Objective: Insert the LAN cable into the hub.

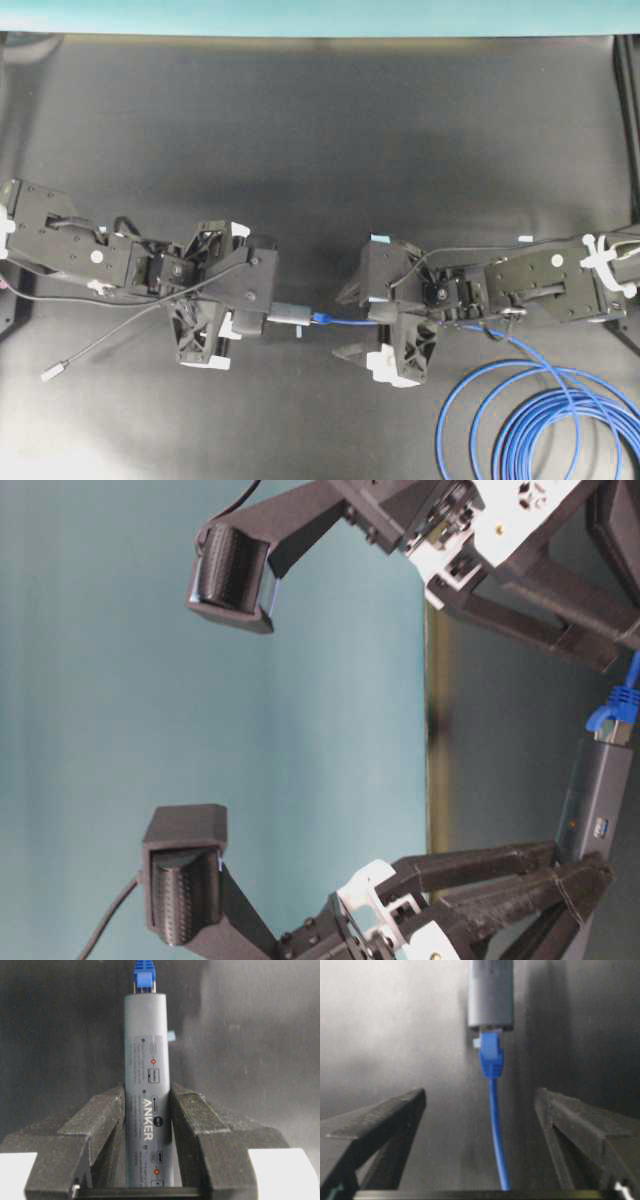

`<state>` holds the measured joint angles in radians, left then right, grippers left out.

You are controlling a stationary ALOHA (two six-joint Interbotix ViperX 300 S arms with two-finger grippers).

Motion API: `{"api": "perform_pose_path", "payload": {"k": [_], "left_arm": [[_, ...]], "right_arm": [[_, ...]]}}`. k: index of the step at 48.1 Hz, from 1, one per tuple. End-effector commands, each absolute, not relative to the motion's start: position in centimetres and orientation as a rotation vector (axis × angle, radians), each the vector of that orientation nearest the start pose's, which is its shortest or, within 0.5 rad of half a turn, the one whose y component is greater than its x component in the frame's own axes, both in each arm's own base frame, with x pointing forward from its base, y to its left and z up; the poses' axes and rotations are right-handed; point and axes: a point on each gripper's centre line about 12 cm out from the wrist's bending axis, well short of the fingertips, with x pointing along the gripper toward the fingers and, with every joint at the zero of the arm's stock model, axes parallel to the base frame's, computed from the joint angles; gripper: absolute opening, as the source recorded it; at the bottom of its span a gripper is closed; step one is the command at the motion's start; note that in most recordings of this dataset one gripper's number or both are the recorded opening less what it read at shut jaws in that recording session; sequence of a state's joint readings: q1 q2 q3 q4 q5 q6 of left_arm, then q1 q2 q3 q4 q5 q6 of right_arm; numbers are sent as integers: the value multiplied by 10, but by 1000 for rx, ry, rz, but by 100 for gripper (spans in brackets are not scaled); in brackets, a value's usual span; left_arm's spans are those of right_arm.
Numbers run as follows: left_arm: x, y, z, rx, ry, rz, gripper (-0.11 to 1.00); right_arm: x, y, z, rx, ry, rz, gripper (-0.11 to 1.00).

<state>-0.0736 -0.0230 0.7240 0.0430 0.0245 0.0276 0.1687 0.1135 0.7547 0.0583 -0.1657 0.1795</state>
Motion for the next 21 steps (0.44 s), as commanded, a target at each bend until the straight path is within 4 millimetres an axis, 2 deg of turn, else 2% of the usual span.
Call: {"api": "perform_pose_path", "payload": {"k": [1, 19, 21], "left_arm": [[370, -28, 162, 94, 703, -96, 28], [369, -26, 158, 94, 710, -93, 29], [369, -25, 159, 94, 707, -91, 34]], "right_arm": [[370, 64, 117, 174, 703, 70, 82], [361, 61, 118, 194, 689, 61, 83], [361, 61, 118, 194, 687, 61, 83]]}}
